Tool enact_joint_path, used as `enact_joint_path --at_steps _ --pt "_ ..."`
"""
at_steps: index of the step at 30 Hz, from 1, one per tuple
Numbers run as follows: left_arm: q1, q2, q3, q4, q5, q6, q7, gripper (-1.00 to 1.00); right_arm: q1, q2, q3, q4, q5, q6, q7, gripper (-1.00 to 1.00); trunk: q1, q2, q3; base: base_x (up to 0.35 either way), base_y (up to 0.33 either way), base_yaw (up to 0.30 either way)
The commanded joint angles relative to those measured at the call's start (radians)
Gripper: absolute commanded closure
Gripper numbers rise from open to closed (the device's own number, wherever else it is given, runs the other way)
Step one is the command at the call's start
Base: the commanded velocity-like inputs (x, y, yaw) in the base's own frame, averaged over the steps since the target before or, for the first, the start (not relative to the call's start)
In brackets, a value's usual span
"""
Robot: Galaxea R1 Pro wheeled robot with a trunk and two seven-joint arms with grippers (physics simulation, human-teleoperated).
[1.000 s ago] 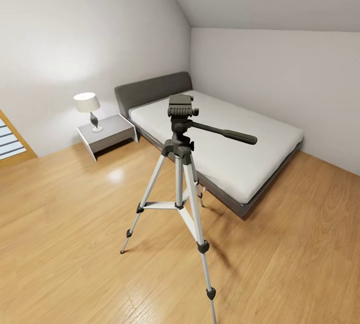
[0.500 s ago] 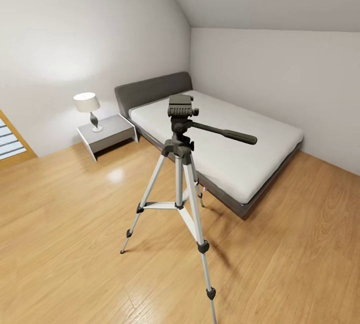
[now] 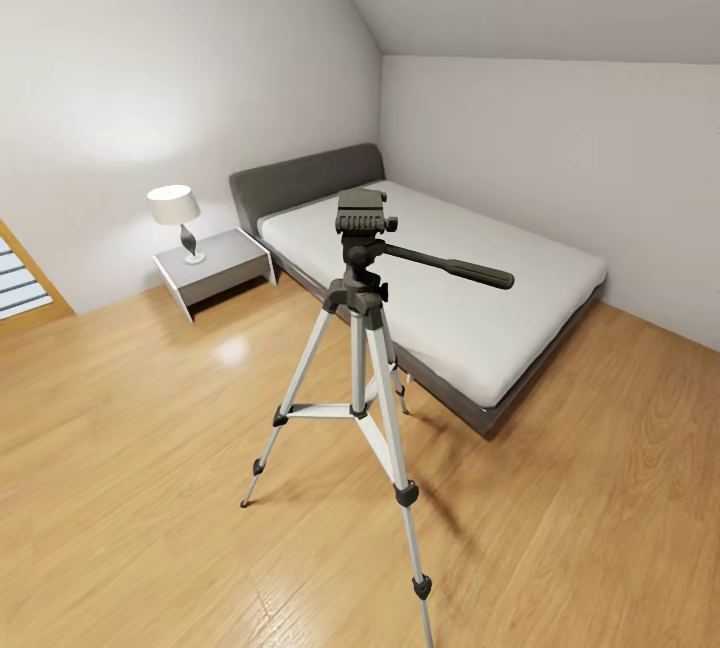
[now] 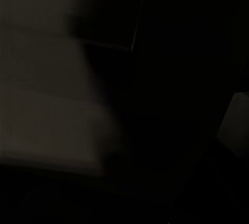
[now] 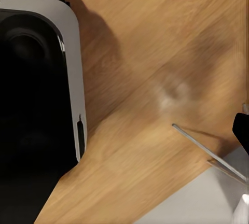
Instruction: Attach the digital camera to the camera tripod in the bedroom.
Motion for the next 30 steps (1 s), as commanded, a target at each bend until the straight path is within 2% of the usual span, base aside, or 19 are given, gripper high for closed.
enact_joint_path --at_steps 1,8,12,14,15,16,17,19,20,21,22,23,25,26,30 --pt "0.0 0.0 -0.008 0.0 0.006 -0.001 0.002 1.0 -0.001 -0.001 0.002 0.003 0.003 -0.008 -0.002 -1.0 0.0 -0.001 -0.001 0.0 0.0 0.0" --pt "0.0 0.0 -0.008 0.0 0.006 -0.001 0.002 1.0 -0.002 -0.002 0.003 -0.031 0.012 -0.004 0.005 -1.0 0.0 -0.001 -0.001 0.0 0.0 0.0" --pt "0.0 0.0 -0.008 0.0 0.006 -0.001 0.002 1.0 -0.004 -0.008 0.002 -0.151 0.012 0.036 0.011 -1.0 0.0 -0.001 -0.001 0.0 0.0 0.0" --pt "0.0 0.0 -0.008 0.0 0.006 -0.001 0.002 1.0 -0.004 -0.012 0.001 -0.276 0.012 0.102 0.01 -1.0 0.0 -0.001 -0.001 0.0 0.0 0.0" --pt "0.0 0.0 -0.008 0.0 0.006 -0.001 0.002 1.0 -0.003 -0.016 0.001 -0.471 0.012 0.225 0.005 -1.0 0.0 -0.001 -0.001 0.0 0.0 0.0" --pt "0.0 0.0 -0.008 0.0 0.006 -0.001 0.002 1.0 -0.001 -0.016 0.0 -0.517 0.011 0.258 0.004 -1.0 0.0 -0.001 -0.001 0.0 0.0 0.0" --pt "0.0 0.0 -0.008 0.0 0.006 -0.001 0.002 1.0 -0.002 -0.016 0.0 -0.598 0.008 0.325 0.003 -1.0 0.0 -0.001 -0.001 0.0 0.0 0.0" --pt "0.0 0.0 -0.008 0.0 0.006 -0.001 0.002 1.0 -0.009 -0.016 -0.001 -0.658 0.008 0.39 0.002 -1.0 0.0 -0.001 -0.001 0.0 0.0 0.0" --pt "0.0 0.0 -0.008 0.0 0.006 -0.001 0.002 1.0 -0.03 -0.016 -0.001 -0.697 0.009 0.445 0.002 -1.0 0.0 -0.001 -0.001 0.0 0.0 0.0" --pt "0.0 0.0 -0.008 0.0 0.006 -0.001 0.002 1.0 -0.088 -0.015 -0.002 -0.73 0.008 0.506 0.002 -1.0 0.0 -0.001 -0.001 0.0 0.0 0.0" --pt "0.0 0.0 -0.008 0.0 0.006 -0.001 0.002 1.0 -0.113 -0.015 -0.002 -0.736 0.006 0.521 0.004 -1.0 0.0 -0.001 -0.001 0.0 0.0 0.0" --pt "0.0 0.0 -0.008 0.0 0.006 -0.001 0.002 1.0 -0.163 -0.012 -0.002 -0.739 0.004 0.542 0.007 -1.0 0.0 -0.001 -0.001 0.0 0.0 0.0" --pt "0.0 0.0 -0.008 0.0 0.006 -0.001 0.002 1.0 -0.215 -0.009 -0.002 -0.734 0.002 0.556 0.01 -1.0 0.0 -0.001 -0.001 0.0 0.0 0.0" --pt "0.0 0.0 -0.008 0.0 0.006 -0.001 0.002 1.0 -0.263 -0.008 -0.002 -0.725 0.0 0.566 0.013 -1.0 0.0 -0.001 -0.001 0.0 0.0 0.0" --pt "0.0 0.0 -0.008 0.0 0.006 -0.001 0.002 1.0 -0.363 -0.004 -0.002 -0.715 -0.008 0.579 0.032 -1.0 0.0 -0.001 -0.001 0.0 0.0 0.0"
